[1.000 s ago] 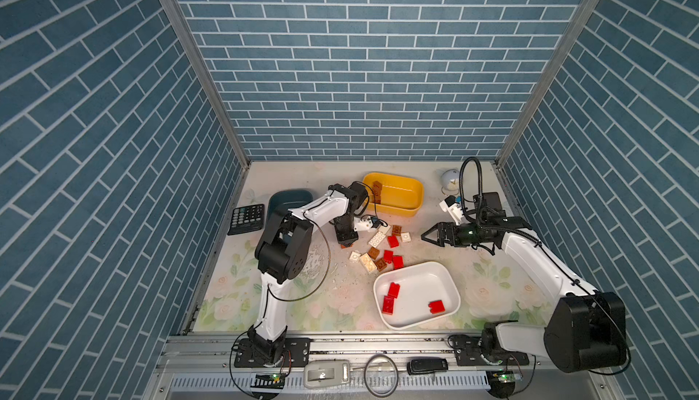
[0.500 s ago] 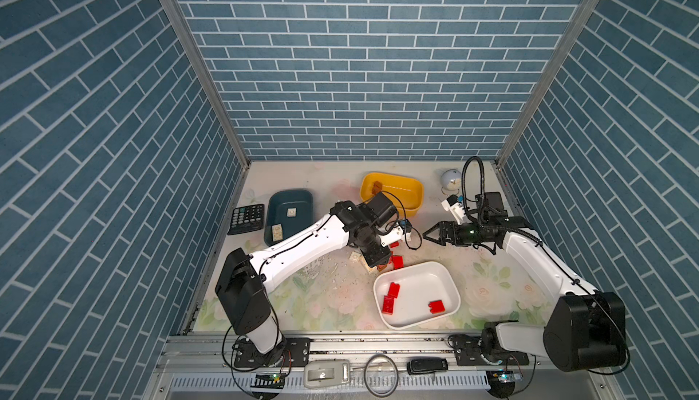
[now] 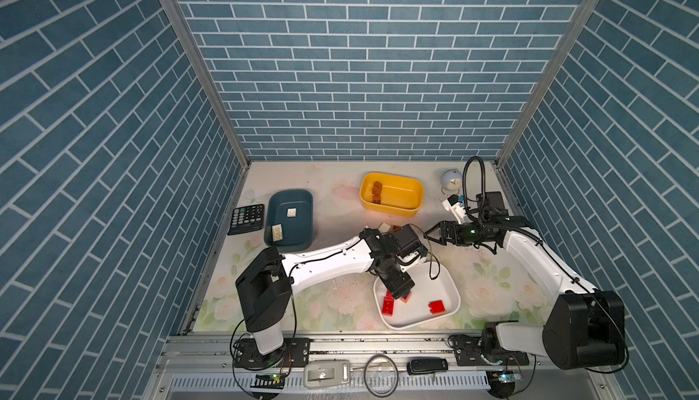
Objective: Sort the legos into containers by color
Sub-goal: Place the lego in the container, then pick up the lego from the center of the table.
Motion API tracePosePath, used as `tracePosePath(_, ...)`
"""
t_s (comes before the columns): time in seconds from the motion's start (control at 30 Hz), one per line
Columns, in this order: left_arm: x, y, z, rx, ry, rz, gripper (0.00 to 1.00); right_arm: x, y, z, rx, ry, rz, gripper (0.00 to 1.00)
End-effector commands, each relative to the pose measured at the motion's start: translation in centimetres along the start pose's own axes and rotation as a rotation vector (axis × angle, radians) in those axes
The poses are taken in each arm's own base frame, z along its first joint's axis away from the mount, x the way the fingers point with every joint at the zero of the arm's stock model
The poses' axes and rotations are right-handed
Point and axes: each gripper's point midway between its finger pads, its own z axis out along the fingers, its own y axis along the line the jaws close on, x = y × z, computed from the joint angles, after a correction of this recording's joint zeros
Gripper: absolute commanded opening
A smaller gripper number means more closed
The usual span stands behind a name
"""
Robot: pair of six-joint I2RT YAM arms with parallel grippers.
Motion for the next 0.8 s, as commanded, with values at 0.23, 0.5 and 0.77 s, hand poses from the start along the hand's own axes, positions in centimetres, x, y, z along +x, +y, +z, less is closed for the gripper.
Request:
tracePosePath(0.23,1.9,8.7,-6.4,-0.135,-0.015,-0.084,0.80,-0.4,0.8,-0.6,-0.021,-0.015,-0.033,0.99)
tracePosePath(0.5,5.0,16.5,-7.5,-0.273,0.005,-0.260,0.73,-0.5,0.8,-0.6,-0.021,-0.014,-0.031,0.99)
tracePosePath(0.77,7.7,18.6,-4.2,-0.276,0.122,-0.254,0.73,-0.5,0.7,-0.4,-0.026,-0.010,-0.025,0.99)
